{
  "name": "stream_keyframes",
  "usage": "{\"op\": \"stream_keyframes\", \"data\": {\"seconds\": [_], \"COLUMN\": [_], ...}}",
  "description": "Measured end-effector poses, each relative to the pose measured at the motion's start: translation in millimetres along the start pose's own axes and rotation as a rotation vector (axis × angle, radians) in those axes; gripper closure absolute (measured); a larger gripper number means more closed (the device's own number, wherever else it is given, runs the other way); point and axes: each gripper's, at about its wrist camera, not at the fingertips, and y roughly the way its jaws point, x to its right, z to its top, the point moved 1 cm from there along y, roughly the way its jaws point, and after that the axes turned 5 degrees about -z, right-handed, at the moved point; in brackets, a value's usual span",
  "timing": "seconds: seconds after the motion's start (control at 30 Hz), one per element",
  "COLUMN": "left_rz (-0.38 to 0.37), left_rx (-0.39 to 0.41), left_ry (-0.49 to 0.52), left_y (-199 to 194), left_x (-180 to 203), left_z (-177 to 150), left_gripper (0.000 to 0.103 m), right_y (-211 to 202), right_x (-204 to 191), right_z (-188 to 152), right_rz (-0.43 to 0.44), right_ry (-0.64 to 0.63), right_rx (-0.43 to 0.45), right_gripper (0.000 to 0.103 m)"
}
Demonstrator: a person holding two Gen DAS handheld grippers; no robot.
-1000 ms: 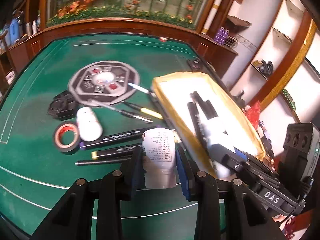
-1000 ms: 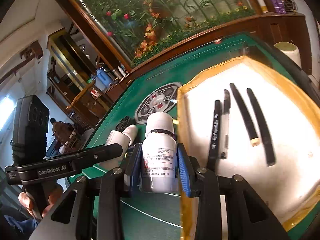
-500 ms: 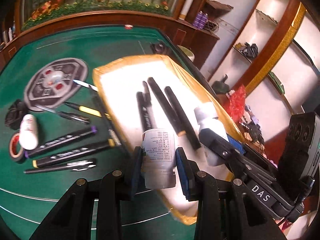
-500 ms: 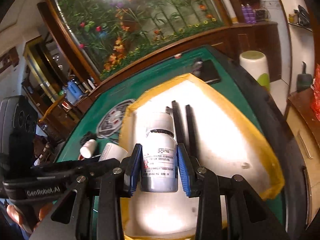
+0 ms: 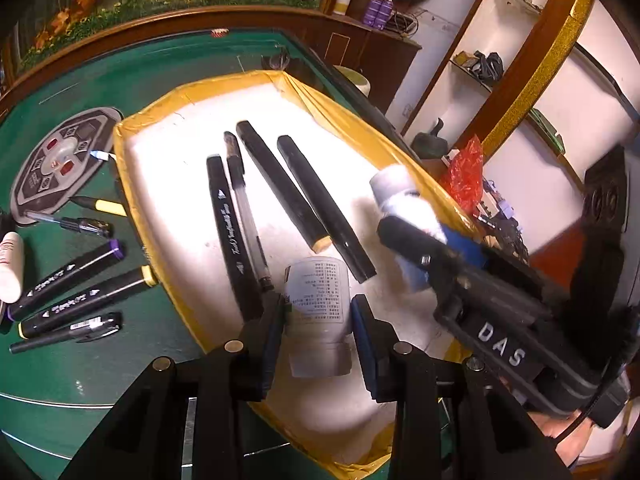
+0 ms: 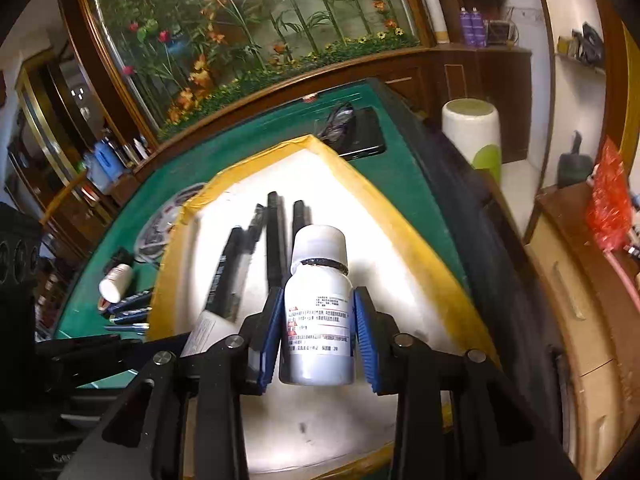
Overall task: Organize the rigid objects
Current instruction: 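Carry both white bottles into the tray and open both tools to release them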
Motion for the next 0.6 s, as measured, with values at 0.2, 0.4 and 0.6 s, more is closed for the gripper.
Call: {"op": "stream_keyframes", "data": {"seconds": [0.2, 0.4, 0.6], "left_rz": [0.006, 0.023, 0.030], "left_rx": [-0.003, -0.004, -0.014], "left_ry": [0.014, 0.046, 0.068], "left_y": [6.1, 10.3, 14.2], "left_x": [4.7, 10.8, 16.1], "left_z": [-2.2, -3.2, -3.0], "left_gripper": [0.068, 0.068, 0.068], "right_y": [5.9, 15.6, 22.0], "right_x": [4.8, 6.4, -1.9], "right_z": [12.5, 16.7, 18.1], "right_rz": [-0.058, -0.040, -0.081], "right_ry": [-0.054, -0.071, -0.129], "right_rx": [-0.029, -0.083, -0.124], "right_gripper": [0.070, 0.070, 0.069]}}
